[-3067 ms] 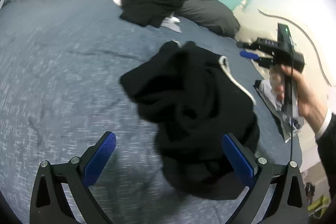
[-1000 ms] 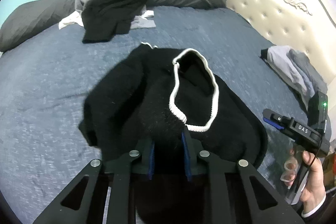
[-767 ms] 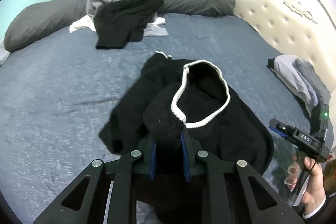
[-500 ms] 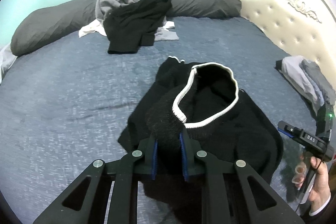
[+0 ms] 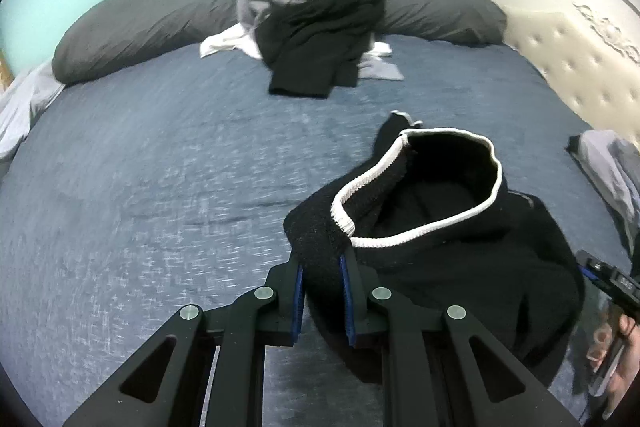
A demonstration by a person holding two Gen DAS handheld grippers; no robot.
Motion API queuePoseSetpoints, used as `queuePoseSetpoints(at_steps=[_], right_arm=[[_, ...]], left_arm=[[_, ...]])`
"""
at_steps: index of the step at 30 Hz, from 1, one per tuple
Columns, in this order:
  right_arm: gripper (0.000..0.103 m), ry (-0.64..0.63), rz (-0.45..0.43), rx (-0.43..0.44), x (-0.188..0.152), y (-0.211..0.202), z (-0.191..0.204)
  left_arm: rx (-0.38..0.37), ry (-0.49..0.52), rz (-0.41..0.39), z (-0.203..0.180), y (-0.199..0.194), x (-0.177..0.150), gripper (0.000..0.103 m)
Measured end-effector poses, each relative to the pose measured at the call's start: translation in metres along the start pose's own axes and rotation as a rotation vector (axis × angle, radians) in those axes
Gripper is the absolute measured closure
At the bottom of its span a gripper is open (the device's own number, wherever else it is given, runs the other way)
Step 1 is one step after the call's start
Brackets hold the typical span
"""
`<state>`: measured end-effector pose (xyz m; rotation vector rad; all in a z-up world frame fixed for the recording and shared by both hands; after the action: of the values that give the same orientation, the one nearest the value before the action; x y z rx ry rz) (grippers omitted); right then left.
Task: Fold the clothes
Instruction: 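Grasp the hoodie body with the right tool while the left tool holds the hood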
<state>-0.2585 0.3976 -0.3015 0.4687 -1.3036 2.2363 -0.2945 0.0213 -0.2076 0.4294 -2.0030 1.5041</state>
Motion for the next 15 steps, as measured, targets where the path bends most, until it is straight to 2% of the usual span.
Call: queuePoseSetpoints(at_steps=[7, 15], right_arm=[[0.052, -0.018, -0.005, -0.002, 0.0, -0.001, 0.006], [0.052, -0.066, -0.026, -0.007, 0.001, -0.007, 0.019]], left_arm=[[-0.027, -0.048, 0.014, 0.015, 0.014, -0.024, 0.086], [-0.104, -0.108, -0.052, 0.017, 0.007, -0.062, 0.086]])
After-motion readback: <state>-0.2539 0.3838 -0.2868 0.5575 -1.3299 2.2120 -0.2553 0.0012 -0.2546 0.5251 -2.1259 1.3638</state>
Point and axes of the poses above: each gripper's, at about its wrist camera, not at the fingertips, and y roughly the way its jaws point, z to its left, x to its top, the point moved 3 cm from there along y, roughly the way its jaws point, and after that the axes turned 11 degrees about -x, right-handed, at the moved point
